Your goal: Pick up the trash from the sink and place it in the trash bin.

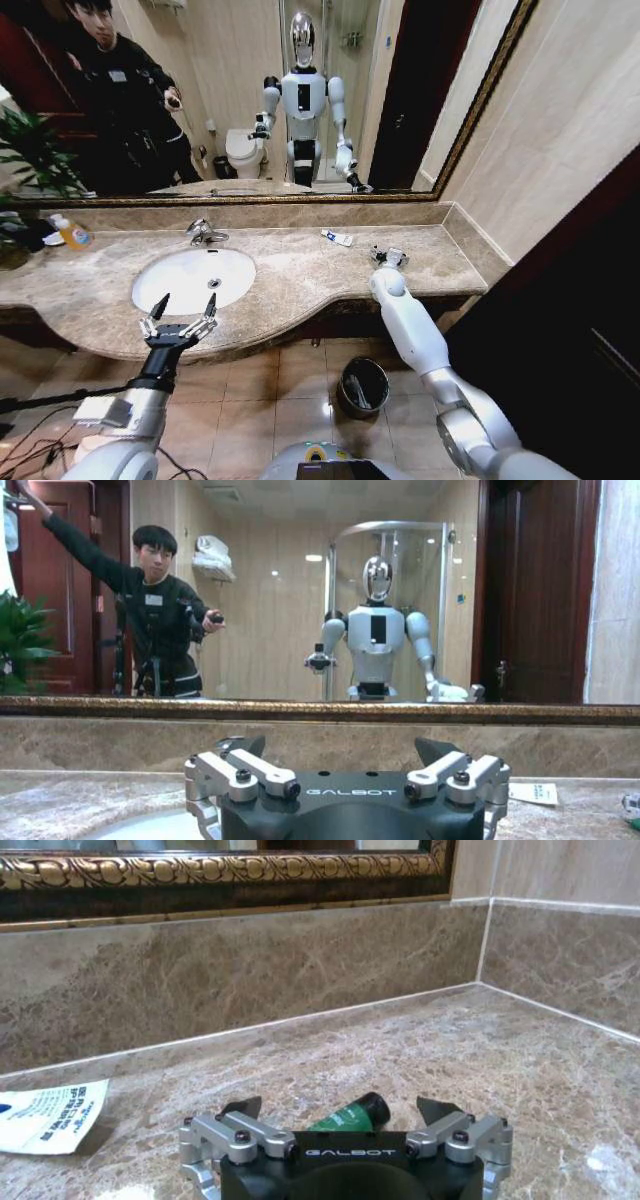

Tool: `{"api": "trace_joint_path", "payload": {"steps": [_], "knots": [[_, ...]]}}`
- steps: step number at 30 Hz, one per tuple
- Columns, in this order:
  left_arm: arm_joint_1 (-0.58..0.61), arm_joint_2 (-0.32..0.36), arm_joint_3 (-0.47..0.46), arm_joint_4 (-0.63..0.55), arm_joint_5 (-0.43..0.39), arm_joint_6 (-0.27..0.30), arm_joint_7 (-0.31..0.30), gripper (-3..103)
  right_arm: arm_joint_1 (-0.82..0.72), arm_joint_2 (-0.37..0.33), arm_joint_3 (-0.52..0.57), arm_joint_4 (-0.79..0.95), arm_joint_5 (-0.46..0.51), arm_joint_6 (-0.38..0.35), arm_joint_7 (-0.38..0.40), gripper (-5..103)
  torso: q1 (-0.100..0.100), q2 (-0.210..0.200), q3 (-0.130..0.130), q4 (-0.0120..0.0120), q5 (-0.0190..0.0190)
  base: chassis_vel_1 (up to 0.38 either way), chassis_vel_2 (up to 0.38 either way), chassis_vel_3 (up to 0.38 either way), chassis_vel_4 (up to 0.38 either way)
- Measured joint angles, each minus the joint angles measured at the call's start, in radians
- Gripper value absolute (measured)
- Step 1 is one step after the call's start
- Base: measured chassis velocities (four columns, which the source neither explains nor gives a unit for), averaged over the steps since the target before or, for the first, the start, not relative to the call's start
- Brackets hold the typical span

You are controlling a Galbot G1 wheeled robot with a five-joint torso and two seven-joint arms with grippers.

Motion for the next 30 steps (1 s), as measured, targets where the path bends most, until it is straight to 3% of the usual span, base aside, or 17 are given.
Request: {"api": "trace_joint_path", "payload": {"steps": [17,24,26,30], "knots": [[0.000,0.000,0.000,0.000,0.000,0.000,0.000,100,-0.015,0.004,0.011,-0.004,0.005,0.000,-0.016,103,0.000,0.000,0.000,0.0000,0.0000,0.000,0.000,0.000,0.000],[0.000,0.000,0.000,0.000,0.000,0.000,0.000,100,-0.023,0.001,0.016,-0.002,0.005,0.010,-0.033,86,0.000,0.000,0.000,0.0000,0.0000,0.000,0.000,0.000,0.000],[0.000,0.000,0.000,0.000,0.000,0.000,0.000,100,-0.028,0.000,0.016,0.002,0.004,0.010,-0.037,75,0.000,0.000,0.000,0.0000,0.0000,0.000,0.000,0.000,0.000],[0.000,0.000,0.000,0.000,0.000,0.000,0.000,100,-0.033,-0.001,0.017,0.004,-0.001,0.011,-0.042,64,0.000,0.000,0.000,0.0000,-0.0001,0.000,0.000,0.000,0.000]]}}
